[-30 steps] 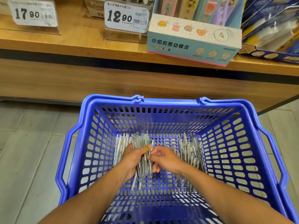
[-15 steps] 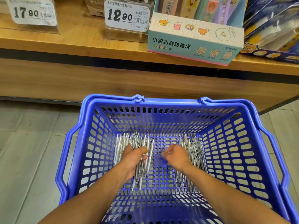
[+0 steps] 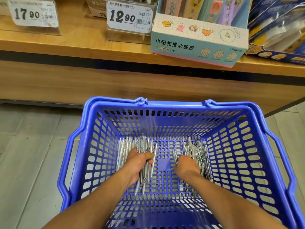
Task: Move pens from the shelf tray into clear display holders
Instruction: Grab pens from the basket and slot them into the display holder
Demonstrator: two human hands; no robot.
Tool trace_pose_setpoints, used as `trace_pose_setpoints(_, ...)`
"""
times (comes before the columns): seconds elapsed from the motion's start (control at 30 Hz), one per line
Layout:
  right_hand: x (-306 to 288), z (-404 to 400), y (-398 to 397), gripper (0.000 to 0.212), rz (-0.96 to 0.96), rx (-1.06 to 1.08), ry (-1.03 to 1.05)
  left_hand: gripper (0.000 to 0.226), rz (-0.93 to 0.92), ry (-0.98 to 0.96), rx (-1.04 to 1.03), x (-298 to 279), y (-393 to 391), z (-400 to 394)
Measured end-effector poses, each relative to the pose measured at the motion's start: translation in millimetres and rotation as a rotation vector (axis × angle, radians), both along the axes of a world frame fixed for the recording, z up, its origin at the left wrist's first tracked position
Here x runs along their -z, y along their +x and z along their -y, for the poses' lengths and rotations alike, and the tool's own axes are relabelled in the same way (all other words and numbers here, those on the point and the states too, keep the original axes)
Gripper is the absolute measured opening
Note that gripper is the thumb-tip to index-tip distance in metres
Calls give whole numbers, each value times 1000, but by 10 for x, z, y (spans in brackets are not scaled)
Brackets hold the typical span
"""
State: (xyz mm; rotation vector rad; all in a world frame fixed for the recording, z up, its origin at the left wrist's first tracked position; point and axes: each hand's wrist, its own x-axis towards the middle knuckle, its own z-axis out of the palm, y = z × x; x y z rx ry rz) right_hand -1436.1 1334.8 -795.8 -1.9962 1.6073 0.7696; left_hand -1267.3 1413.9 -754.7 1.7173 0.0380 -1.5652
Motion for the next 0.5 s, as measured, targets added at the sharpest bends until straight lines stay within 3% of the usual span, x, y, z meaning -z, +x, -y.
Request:
trace_pose_setpoints(0.13,-101,51,44,31,359,185,170,105,22,-34,24,-25,-17,1)
trace_pose_setpoints(0.3,-341,-1,250,11,891,376,457,119,48,-118,16,-24,-28,21)
trace_pose_setpoints(0.4,-369,-51,342,6,998,346,525,133,41,-144,42,-9,-19,17)
trace_pose_setpoints(0.5,-368,-65,329,4,1049,343,572,119,52,-132,48,49,-13,4)
